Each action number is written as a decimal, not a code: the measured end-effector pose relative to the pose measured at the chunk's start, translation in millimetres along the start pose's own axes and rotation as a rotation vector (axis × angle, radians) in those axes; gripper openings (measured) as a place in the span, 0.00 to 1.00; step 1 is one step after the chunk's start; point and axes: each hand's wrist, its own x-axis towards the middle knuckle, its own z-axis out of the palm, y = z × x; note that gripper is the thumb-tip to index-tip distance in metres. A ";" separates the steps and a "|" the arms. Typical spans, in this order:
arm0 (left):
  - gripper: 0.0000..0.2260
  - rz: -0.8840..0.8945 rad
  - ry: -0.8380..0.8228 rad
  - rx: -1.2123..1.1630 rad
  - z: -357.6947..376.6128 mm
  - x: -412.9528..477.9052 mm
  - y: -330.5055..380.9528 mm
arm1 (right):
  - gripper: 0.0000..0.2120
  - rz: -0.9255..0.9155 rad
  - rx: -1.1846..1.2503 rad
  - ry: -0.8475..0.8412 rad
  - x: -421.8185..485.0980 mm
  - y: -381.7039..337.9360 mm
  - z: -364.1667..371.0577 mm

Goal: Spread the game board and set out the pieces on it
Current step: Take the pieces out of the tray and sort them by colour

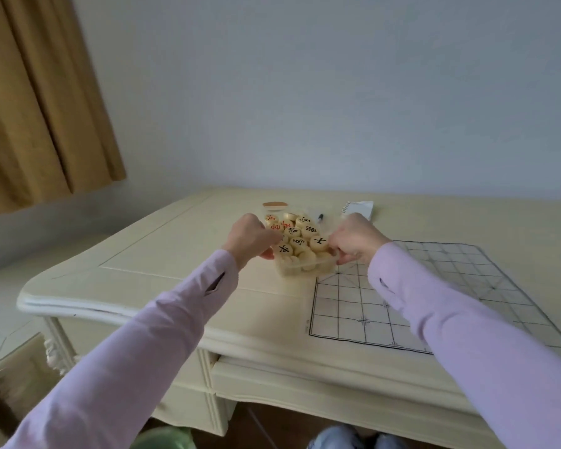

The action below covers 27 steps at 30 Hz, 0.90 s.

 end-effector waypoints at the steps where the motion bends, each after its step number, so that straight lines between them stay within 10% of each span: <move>1: 0.07 0.027 -0.036 -0.063 7.6 -2.8 5.0 | 0.11 -0.010 -0.030 0.039 0.6 8.5 -9.3; 8: 0.15 0.069 -0.001 -0.169 53.9 -3.8 36.0 | 0.10 -0.053 -0.294 0.204 -11.1 60.7 -79.6; 13: 0.11 -0.111 -0.268 -0.367 72.3 -8.2 48.9 | 0.12 -0.094 -0.422 0.136 -18.8 72.9 -114.2; 27: 0.18 0.036 -0.385 0.275 93.4 -14.8 50.7 | 0.09 -0.102 -0.415 -0.028 -21.0 107.8 -124.2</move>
